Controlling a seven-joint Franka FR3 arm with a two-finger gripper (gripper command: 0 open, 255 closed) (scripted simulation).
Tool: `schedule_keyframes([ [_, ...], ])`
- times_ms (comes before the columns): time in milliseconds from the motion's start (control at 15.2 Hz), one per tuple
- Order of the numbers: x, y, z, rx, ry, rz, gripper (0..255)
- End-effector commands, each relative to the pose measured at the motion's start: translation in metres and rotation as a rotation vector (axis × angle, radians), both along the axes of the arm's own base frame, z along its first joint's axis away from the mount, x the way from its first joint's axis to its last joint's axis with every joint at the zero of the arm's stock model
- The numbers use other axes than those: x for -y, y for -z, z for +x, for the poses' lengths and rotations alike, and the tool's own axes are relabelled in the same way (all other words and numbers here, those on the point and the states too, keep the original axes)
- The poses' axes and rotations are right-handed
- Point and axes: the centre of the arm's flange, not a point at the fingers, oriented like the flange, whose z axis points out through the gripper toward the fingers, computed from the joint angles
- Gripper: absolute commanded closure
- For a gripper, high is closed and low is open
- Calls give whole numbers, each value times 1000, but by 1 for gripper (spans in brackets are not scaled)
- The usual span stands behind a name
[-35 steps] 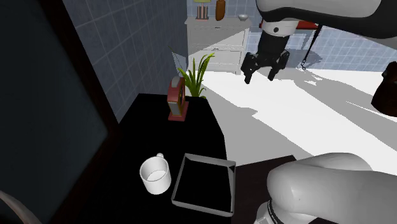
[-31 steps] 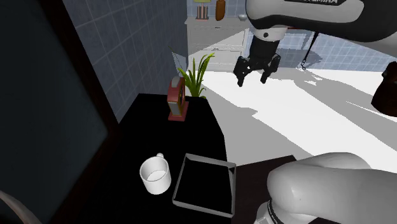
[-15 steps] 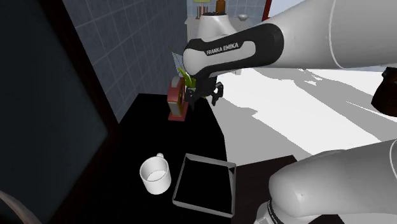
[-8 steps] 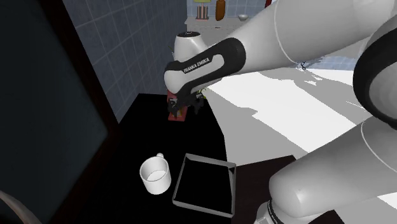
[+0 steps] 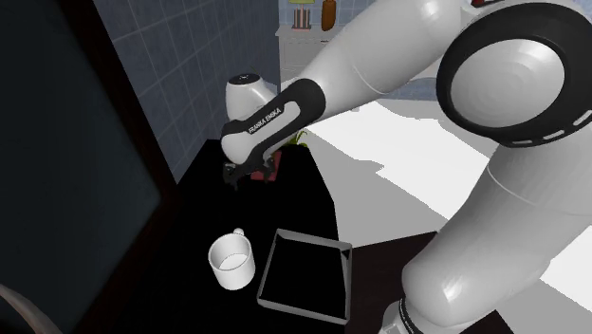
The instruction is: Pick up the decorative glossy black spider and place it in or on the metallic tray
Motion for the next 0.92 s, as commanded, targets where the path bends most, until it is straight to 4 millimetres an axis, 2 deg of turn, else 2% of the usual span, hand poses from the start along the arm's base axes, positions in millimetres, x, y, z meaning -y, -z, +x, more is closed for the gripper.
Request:
schedule_keyframes([
  [0, -6, 11, 2, 1, -1, 1, 0],
  [396, -9, 45, 5, 1, -1, 1, 0],
  [858, -9, 45, 5, 1, -1, 1, 0],
])
